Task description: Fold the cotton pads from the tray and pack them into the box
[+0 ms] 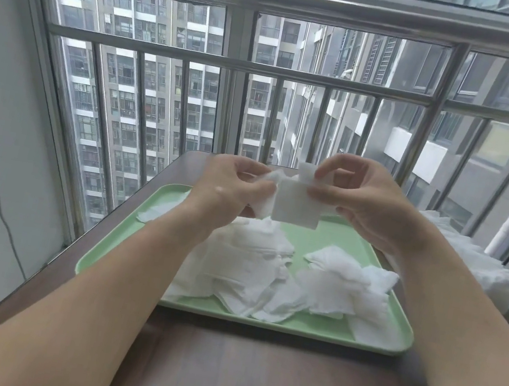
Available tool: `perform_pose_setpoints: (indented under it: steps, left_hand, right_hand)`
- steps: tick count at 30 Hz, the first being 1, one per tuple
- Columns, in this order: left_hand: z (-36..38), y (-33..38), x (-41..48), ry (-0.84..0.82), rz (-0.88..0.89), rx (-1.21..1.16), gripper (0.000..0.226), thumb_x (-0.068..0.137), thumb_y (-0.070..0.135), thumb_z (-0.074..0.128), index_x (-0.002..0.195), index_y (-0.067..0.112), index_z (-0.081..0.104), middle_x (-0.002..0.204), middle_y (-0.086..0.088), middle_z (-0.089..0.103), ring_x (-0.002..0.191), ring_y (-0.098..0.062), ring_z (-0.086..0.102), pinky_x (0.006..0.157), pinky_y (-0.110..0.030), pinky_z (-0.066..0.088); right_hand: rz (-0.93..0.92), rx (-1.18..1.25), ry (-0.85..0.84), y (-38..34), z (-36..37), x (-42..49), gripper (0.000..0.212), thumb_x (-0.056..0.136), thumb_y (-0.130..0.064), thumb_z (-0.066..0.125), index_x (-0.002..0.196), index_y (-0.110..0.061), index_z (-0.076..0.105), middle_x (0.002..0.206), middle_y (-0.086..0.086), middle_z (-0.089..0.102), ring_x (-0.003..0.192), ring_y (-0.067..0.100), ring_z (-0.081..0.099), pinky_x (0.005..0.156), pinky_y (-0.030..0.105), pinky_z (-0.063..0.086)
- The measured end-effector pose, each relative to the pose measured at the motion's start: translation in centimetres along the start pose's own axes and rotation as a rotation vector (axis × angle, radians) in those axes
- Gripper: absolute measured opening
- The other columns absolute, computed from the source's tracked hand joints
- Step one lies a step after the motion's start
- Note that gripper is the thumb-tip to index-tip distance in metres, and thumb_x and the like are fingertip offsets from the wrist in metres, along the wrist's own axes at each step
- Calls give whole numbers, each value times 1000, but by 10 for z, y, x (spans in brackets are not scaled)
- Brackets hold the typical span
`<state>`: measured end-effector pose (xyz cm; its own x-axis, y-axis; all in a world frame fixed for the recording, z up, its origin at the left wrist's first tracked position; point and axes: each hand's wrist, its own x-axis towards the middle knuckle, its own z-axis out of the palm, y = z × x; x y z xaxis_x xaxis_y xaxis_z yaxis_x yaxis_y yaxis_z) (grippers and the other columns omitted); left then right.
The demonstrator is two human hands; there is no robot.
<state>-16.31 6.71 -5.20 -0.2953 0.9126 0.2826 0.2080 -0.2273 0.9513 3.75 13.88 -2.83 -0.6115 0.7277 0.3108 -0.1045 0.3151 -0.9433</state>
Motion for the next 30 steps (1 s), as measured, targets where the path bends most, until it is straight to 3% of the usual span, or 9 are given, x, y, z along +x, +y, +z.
perform_pose_setpoints:
  steps: [2, 5, 7, 11, 18, 20, 25, 27, 30]
  left_hand:
    - [4, 2, -3, -77, 34, 27, 6, 87, 11, 77, 88, 17, 76, 84, -9, 76, 68, -17, 70, 58, -27, 59]
    - [6, 1, -4, -195, 51, 66, 10, 90, 8, 73, 94, 16, 76, 75, 4, 76, 69, -13, 73, 63, -29, 61]
    - [6, 0, -3, -261, 42, 95, 11, 93, 5, 69, 97, 13, 76, 72, 5, 75, 71, -14, 73, 68, -31, 62]
    - [6, 0, -5, -346, 31, 120, 26, 98, 3, 60, 79, 15, 72, 65, 9, 68, 71, -13, 71, 76, -36, 63]
    - [7, 7, -4, -334, -112, -90, 24, 102, 14, 52, 88, 6, 68, 75, -10, 66, 69, -23, 69, 67, -37, 60]
    - [6, 5, -3, -375, -77, -48, 24, 100, 23, 59, 92, 4, 71, 81, -11, 70, 77, -24, 71, 72, -36, 61]
    - [6, -2, -4, -355, 23, 53, 13, 87, 0, 74, 99, 4, 72, 88, -10, 70, 82, -17, 70, 76, -29, 61]
    - [4, -2, -2, -320, 3, 22, 18, 86, 0, 74, 103, 6, 73, 89, -9, 71, 79, -15, 69, 74, -27, 60]
    - [3, -3, 0, -258, -29, -28, 22, 88, -1, 72, 106, 11, 74, 97, -10, 74, 81, -16, 70, 74, -27, 60]
  right_hand:
    - [-29, -23, -5, 0, 1, 0, 24, 69, -1, 78, 89, -7, 66, 85, 14, 71, 86, 31, 64, 85, 45, 50]
    - [-68, -129, -13, -2, 1, -1, 23, 74, 4, 78, 93, -1, 67, 90, 17, 70, 85, 27, 67, 81, 36, 58]
    - [-92, -246, -7, -2, 1, -1, 22, 77, 5, 79, 95, 3, 68, 95, 16, 71, 88, 28, 68, 81, 37, 61]
    - [-107, -381, 1, -2, 3, -3, 21, 77, 5, 80, 95, 2, 70, 99, 15, 72, 97, 41, 66, 82, 42, 59]
    - [-173, -493, 43, 0, 4, 1, 21, 74, 1, 84, 90, -7, 74, 92, 9, 73, 94, 37, 66, 85, 47, 57]
    - [-175, -482, 40, 1, 4, 1, 21, 74, 1, 84, 91, -5, 74, 91, 5, 73, 93, 34, 68, 83, 42, 60]
    - [-165, -340, 126, 0, 5, 2, 12, 86, -4, 75, 97, -4, 75, 92, 5, 75, 84, 17, 71, 72, 23, 56]
    - [-173, -234, 245, 1, 4, 4, 11, 90, -3, 70, 98, -9, 75, 93, 5, 74, 84, 14, 69, 73, 29, 56]
    - [-157, -2, 343, -2, -1, 5, 17, 90, 1, 68, 100, -13, 71, 97, 11, 72, 94, 24, 67, 83, 40, 56]
